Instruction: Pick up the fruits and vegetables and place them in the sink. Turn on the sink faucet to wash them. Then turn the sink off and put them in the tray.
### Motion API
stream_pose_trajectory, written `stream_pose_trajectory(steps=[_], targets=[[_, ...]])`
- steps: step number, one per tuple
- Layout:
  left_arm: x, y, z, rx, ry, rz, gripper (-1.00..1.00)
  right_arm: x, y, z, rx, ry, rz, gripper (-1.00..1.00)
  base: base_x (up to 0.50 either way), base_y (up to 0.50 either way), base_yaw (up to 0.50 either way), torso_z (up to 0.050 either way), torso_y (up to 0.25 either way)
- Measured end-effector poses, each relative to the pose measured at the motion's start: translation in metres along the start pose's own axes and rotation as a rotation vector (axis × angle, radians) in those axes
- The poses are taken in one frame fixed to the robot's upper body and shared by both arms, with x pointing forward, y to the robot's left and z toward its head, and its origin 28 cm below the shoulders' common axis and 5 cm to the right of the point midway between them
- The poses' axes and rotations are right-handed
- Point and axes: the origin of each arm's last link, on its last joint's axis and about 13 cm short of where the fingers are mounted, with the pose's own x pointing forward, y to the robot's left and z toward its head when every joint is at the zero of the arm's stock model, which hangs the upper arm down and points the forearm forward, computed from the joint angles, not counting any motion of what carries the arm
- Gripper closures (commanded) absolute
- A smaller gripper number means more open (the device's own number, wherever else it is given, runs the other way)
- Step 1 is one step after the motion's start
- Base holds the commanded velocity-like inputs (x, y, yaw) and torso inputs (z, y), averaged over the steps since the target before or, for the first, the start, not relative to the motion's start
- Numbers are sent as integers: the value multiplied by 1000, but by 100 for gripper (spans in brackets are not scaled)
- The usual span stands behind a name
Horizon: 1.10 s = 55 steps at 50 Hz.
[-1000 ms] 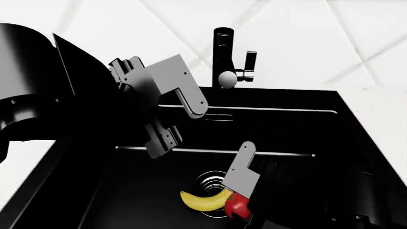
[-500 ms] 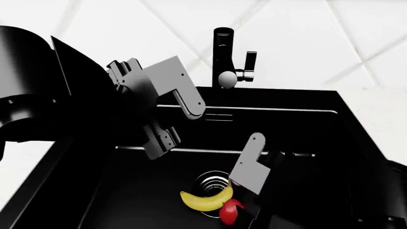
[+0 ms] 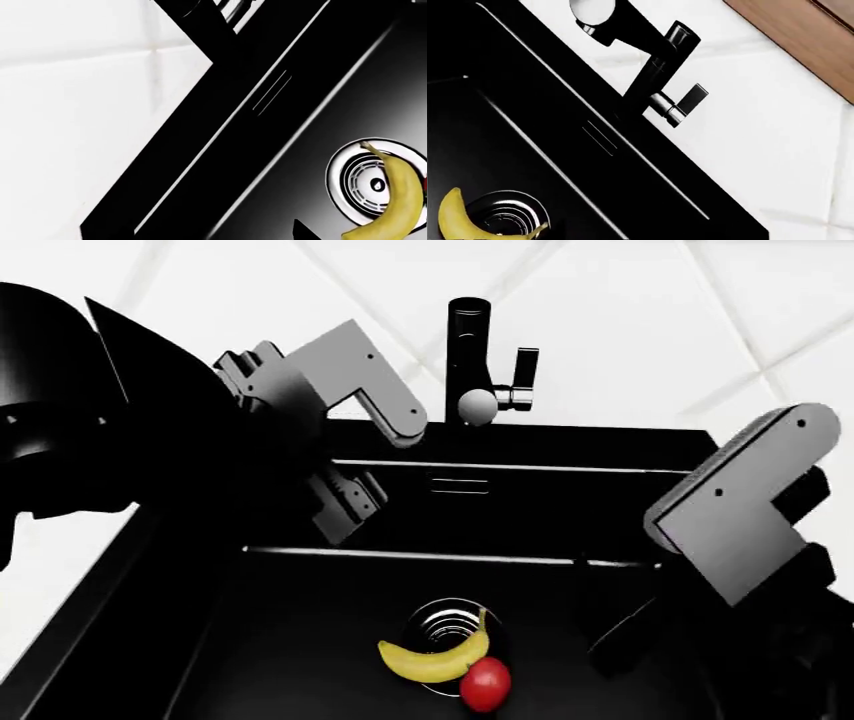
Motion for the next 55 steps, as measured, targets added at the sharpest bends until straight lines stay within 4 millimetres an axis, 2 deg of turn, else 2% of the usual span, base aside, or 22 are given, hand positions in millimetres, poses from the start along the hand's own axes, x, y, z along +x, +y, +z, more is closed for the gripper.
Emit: stream_pose_trajectory(steps=[8, 14, 31, 55], targets=[[2, 1, -2, -44, -10, 32, -100, -8, -12, 11, 47, -102, -232, -100, 0, 0, 0, 0, 0], [1, 1, -3, -80, -34, 53, -100, -6, -20, 21, 87, -178, -354, -100, 0, 0, 0, 0, 0], [1, 2, -3, -117, -108, 75, -100, 46, -48, 42, 215, -264, -440, -100, 0, 0, 0, 0, 0], [-2, -1, -5, -116, -121, 73, -100, 92, -72, 54, 305, -303, -435, -100, 0, 0, 0, 0, 0]])
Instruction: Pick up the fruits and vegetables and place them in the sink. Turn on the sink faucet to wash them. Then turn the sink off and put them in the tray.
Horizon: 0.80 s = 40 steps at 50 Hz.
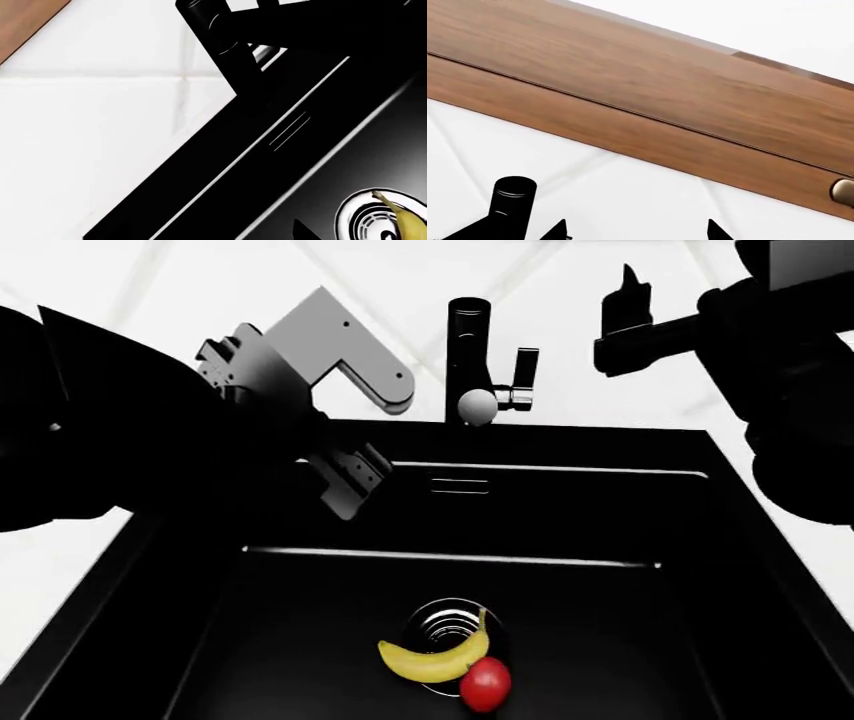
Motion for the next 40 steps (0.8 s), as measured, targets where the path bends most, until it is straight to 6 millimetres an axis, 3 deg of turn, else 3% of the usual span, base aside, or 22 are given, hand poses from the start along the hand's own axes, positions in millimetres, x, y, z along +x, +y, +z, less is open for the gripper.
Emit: stream_pose_trajectory(steps=[21, 40], targets=[[-7, 1, 3, -26, -73, -20, -100, 52, 9, -8, 87, 49, 50, -100, 0, 0, 0, 0, 0], [-9, -1, 3, -24, -127, -23, -100, 85, 25, -25, 203, 37, 95, -100, 0, 0, 0, 0, 0]])
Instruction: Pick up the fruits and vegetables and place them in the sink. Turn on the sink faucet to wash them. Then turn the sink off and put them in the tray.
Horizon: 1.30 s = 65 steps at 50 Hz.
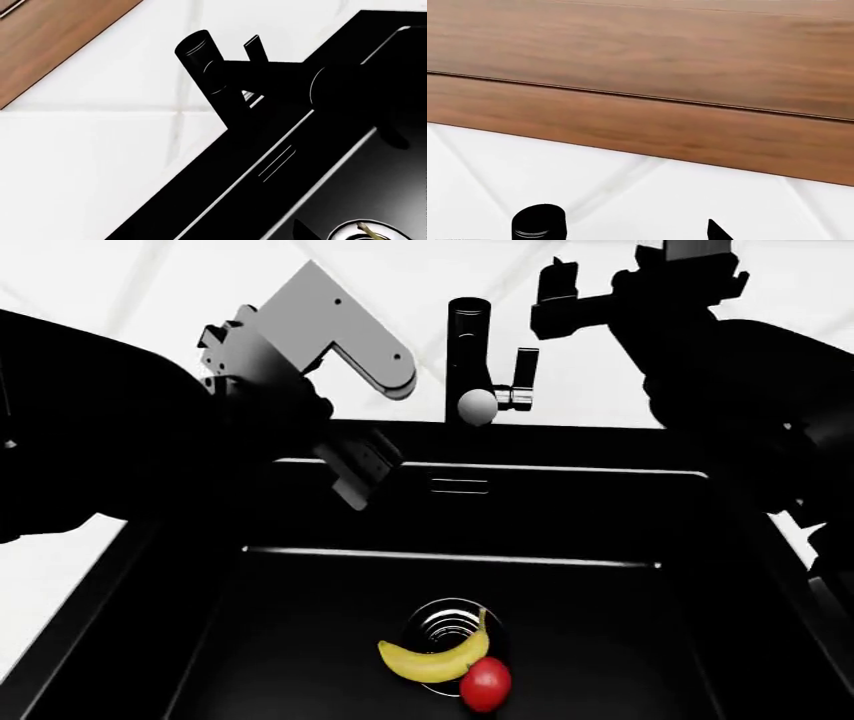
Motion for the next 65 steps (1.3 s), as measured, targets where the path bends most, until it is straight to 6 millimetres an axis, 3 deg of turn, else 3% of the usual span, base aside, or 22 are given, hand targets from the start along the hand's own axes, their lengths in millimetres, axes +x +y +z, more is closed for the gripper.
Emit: stream_pose_trajectory(steps=[19, 65], targets=[[-1, -1, -1, 17, -9, 1, -100, 15, 10, -9, -18, 29, 44, -100, 0, 0, 0, 1, -77], [-4, -3, -4, 38, -21, -22, -100, 15, 12, -17, -12, 42, 95, -100, 0, 0, 0, 2, -96]])
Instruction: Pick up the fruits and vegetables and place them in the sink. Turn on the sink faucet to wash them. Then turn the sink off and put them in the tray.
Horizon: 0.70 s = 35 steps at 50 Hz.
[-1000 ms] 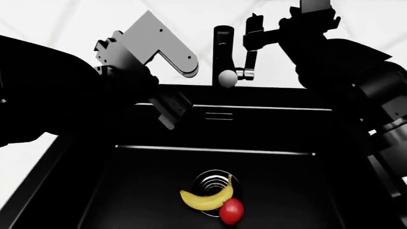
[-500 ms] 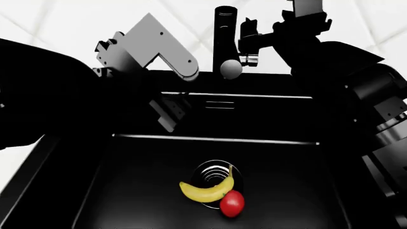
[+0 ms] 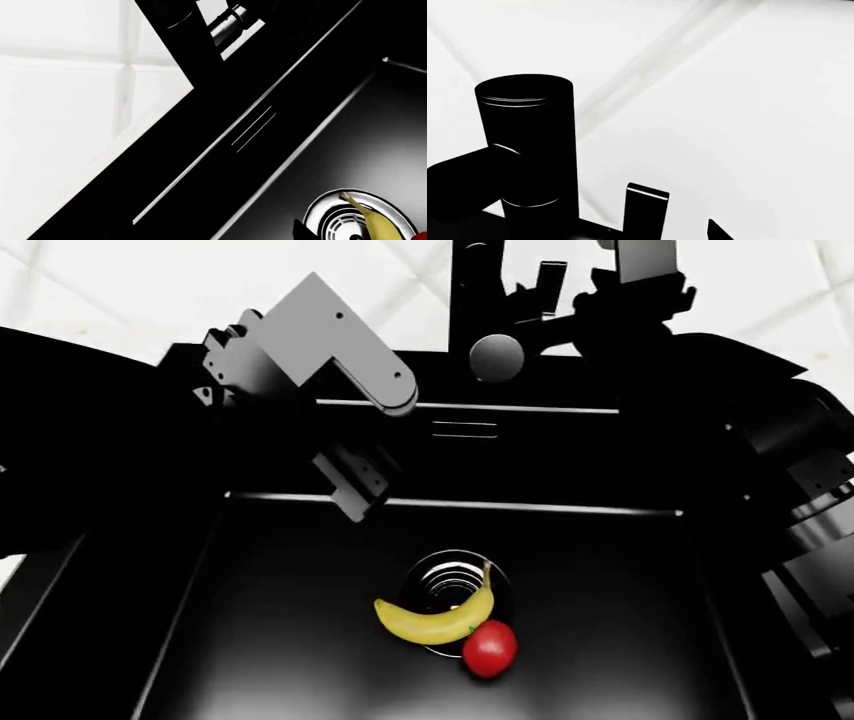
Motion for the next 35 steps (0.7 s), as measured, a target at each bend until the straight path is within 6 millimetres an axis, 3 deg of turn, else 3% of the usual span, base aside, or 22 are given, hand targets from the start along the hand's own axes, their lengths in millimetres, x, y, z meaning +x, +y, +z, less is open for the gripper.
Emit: stream_pose_trajectory(steps=[35], targets=[[-3, 1, 1, -10, -24, -3, -100, 14, 1, 4, 9, -6, -133, -100, 0, 0, 0, 0, -16]])
